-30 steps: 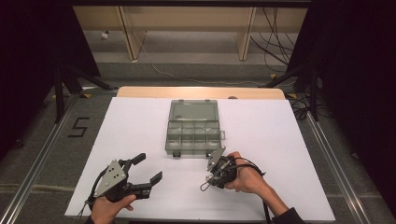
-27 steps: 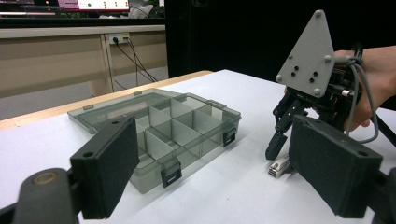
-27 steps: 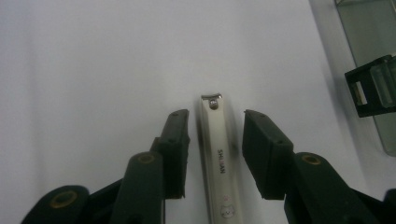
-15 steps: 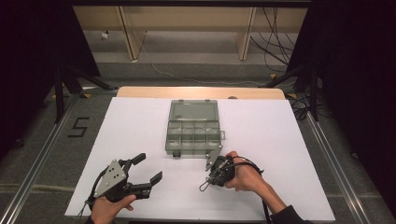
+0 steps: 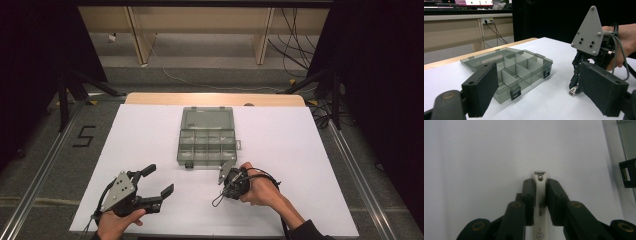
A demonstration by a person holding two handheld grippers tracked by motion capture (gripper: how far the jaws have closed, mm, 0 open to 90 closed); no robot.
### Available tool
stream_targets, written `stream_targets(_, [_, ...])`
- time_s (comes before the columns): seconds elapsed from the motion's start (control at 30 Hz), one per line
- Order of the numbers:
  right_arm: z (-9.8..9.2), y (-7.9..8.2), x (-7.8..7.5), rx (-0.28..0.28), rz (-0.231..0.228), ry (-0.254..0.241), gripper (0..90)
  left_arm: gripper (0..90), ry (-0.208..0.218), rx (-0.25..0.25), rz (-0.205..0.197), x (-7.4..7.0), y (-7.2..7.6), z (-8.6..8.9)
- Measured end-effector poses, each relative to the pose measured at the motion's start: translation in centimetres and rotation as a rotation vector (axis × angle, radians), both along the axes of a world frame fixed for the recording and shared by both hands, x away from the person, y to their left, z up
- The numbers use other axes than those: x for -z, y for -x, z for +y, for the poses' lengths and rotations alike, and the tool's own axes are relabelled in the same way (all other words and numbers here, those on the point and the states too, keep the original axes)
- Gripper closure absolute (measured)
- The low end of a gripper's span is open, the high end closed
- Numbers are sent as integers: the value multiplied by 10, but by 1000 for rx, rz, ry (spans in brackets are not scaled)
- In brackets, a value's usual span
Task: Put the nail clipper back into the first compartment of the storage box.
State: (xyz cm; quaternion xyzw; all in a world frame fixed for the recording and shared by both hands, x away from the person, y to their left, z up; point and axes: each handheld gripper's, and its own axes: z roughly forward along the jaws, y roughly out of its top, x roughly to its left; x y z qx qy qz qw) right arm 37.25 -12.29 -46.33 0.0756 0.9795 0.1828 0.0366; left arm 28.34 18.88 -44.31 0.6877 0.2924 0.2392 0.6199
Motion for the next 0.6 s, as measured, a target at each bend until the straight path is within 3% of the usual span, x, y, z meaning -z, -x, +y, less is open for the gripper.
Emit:
stream_targets(0.17, [-2, -2, -2, 30, -24, -18, 772, 158, 5, 0, 0, -1, 0, 0])
stream_targets(0.4, [-7, -3, -11, 65, -57, -90, 772, 158, 7, 1, 3, 0, 0, -1])
stream_targets(0.6, [-11, -6, -19, 111, -85, -208, 776, 158, 4, 1, 0, -1, 0, 0])
